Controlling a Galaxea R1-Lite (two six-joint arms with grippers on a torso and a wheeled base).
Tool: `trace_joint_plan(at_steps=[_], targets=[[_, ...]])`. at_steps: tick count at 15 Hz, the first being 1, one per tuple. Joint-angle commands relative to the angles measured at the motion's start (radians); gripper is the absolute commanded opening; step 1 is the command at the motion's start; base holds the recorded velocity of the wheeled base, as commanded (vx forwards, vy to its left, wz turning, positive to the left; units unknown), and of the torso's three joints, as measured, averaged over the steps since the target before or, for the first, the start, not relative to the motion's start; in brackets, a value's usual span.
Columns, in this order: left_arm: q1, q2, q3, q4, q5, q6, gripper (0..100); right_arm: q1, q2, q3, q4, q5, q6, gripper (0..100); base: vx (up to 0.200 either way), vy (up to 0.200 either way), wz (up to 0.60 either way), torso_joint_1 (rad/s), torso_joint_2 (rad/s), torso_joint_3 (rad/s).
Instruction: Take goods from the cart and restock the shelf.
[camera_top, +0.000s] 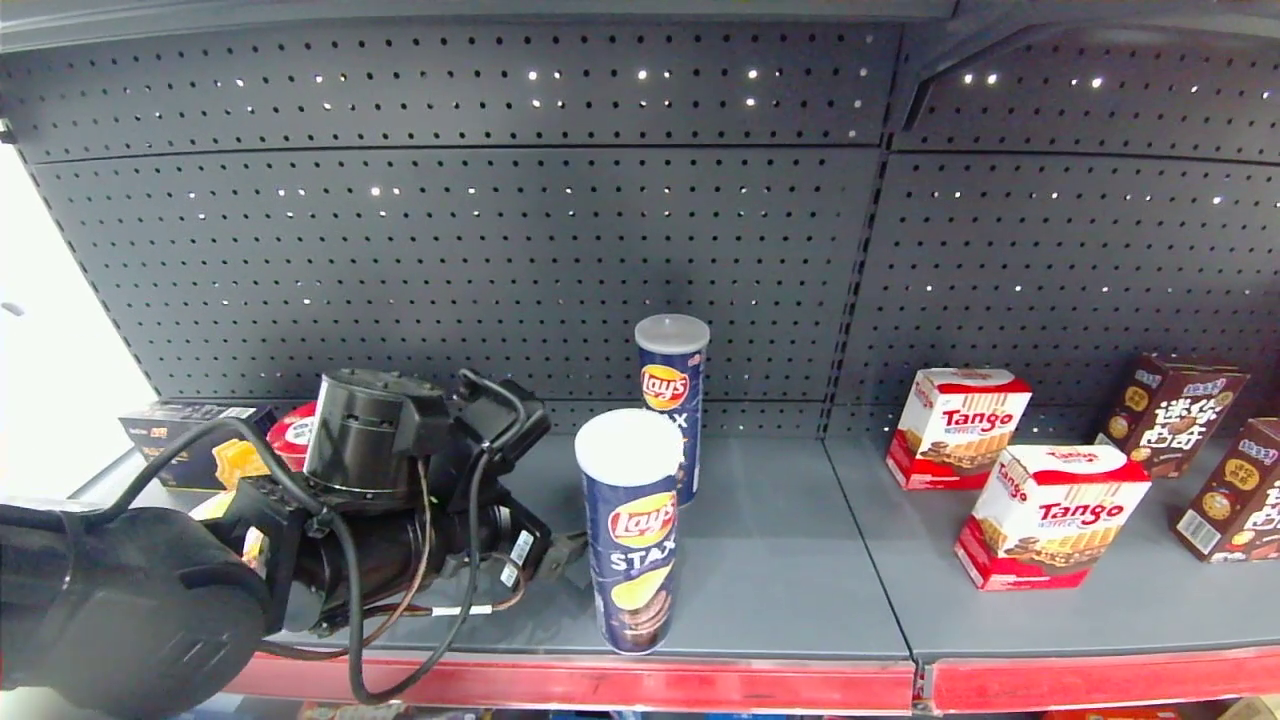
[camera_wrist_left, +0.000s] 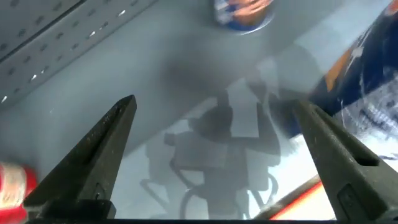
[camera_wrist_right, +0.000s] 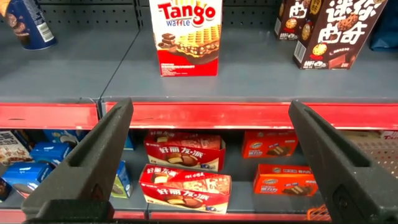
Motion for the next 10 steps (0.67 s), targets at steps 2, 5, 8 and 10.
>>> trace_joint_plan(at_steps=[2, 5, 8, 10], targets=[[0.031, 0.011, 0.05, -0.036, 0.004, 0.002, 100, 0.0, 0.001, 0.0, 0.0, 0.0, 0.0, 100, 0.0, 0.0, 0.0, 0.0, 0.0, 0.0], [0.065, 0.001, 0.104, -0.042, 0.01, 0.004, 100, 0.0, 0.001, 0.0, 0.0, 0.0, 0.0, 100, 0.0, 0.0, 0.0, 0.0, 0.0, 0.0], [0.047, -0.104, 0.164, -0.039, 0.004, 0.03, 100, 0.0, 0.001, 0.0, 0.0, 0.0, 0.0, 100, 0.0, 0.0, 0.0, 0.0, 0.0, 0.0], [0.037, -0.171, 0.211, -0.04, -0.001, 0.073, 100, 0.0, 0.001, 0.0, 0.0, 0.0, 0.0, 100, 0.0, 0.0, 0.0, 0.0, 0.0, 0.0]])
